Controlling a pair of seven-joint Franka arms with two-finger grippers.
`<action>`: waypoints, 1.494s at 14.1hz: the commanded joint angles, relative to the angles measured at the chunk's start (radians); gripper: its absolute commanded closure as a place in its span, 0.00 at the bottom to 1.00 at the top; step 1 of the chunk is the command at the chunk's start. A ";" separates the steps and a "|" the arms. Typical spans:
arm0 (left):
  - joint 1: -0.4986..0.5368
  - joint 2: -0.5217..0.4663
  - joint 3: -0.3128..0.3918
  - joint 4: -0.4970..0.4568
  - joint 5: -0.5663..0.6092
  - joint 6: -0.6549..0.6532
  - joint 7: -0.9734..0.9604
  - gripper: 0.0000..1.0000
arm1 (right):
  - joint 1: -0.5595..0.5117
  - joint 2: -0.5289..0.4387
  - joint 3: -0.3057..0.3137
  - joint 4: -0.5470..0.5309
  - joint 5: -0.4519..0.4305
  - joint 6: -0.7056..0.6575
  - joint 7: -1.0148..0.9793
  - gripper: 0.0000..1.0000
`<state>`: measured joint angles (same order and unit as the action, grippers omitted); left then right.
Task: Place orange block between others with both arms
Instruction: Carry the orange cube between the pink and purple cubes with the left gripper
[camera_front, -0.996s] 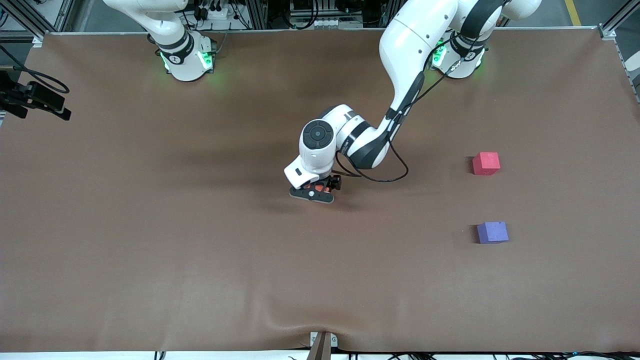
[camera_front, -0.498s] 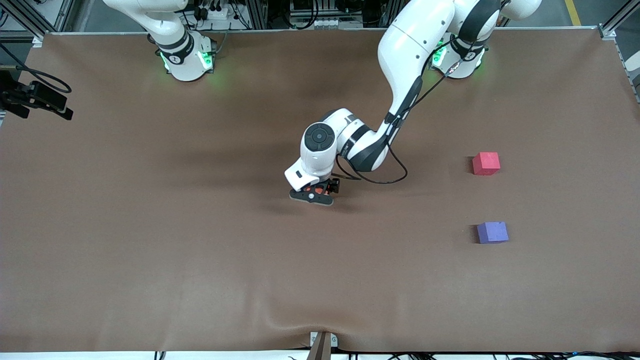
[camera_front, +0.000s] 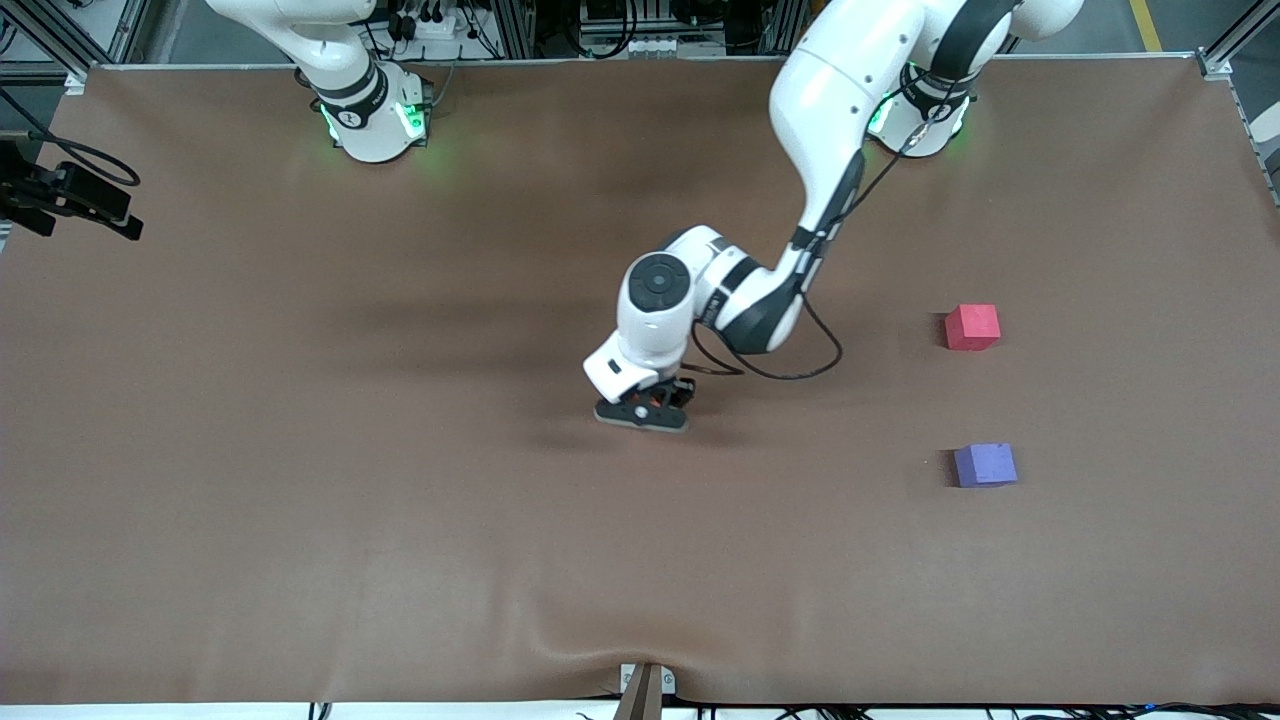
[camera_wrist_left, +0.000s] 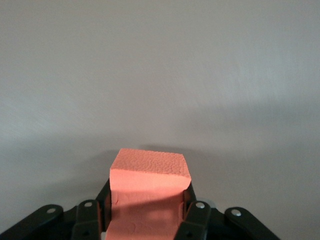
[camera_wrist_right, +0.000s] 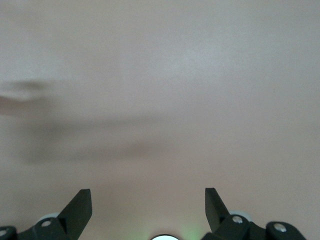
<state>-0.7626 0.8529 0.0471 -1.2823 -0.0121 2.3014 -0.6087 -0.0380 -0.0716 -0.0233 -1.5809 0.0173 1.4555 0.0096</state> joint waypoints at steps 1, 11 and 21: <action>0.074 -0.102 -0.003 -0.028 0.024 -0.028 0.009 1.00 | 0.009 -0.001 0.009 0.022 -0.011 -0.017 0.013 0.00; 0.422 -0.475 -0.010 -0.233 0.012 -0.361 0.231 1.00 | 0.026 0.004 0.008 0.021 -0.008 -0.001 0.013 0.00; 0.787 -0.584 -0.015 -0.655 -0.058 -0.156 0.629 1.00 | 0.037 0.004 0.008 0.021 -0.010 0.011 0.013 0.00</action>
<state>0.0265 0.3247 0.0485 -1.8092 -0.0560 2.0440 0.0170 -0.0084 -0.0708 -0.0151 -1.5733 0.0175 1.4702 0.0100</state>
